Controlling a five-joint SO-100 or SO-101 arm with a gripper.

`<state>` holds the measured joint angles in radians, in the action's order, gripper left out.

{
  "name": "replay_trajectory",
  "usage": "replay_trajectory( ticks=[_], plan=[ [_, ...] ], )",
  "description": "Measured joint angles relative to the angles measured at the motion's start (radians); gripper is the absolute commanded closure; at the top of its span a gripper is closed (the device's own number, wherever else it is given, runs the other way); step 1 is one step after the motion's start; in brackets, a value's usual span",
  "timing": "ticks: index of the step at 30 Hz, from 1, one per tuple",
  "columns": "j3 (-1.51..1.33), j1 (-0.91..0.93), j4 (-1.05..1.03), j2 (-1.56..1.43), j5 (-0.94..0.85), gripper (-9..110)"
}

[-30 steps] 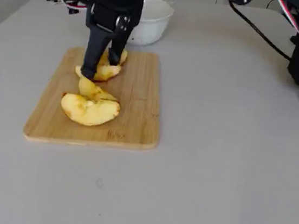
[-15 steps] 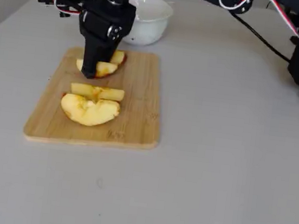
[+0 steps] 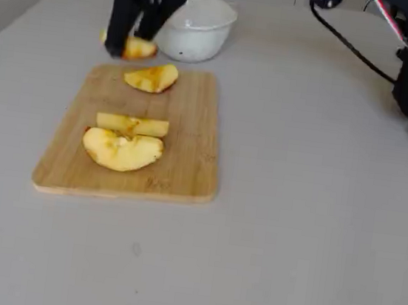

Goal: Pick up the second from the right apple slice from the cutting board and place it into the bowl

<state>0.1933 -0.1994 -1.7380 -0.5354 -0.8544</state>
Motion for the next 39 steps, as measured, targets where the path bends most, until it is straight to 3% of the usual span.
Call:
replay_trajectory(
  ticks=[10,16,20,23,27,29,39],
  plan=[
    [0.011,0.334,-0.031,0.006,-0.06,101],
    [0.011,0.385,-0.034,0.06,-0.107,61],
    [0.011,0.399,-0.038,0.063,-0.123,54],
    [0.011,0.399,-0.038,0.063,-0.123,56],
    [0.011,0.393,-0.038,0.048,-0.123,91],
    [0.011,0.373,-0.04,0.014,-0.083,101],
    [0.003,0.123,-0.044,-0.565,0.259,96]
  ],
)
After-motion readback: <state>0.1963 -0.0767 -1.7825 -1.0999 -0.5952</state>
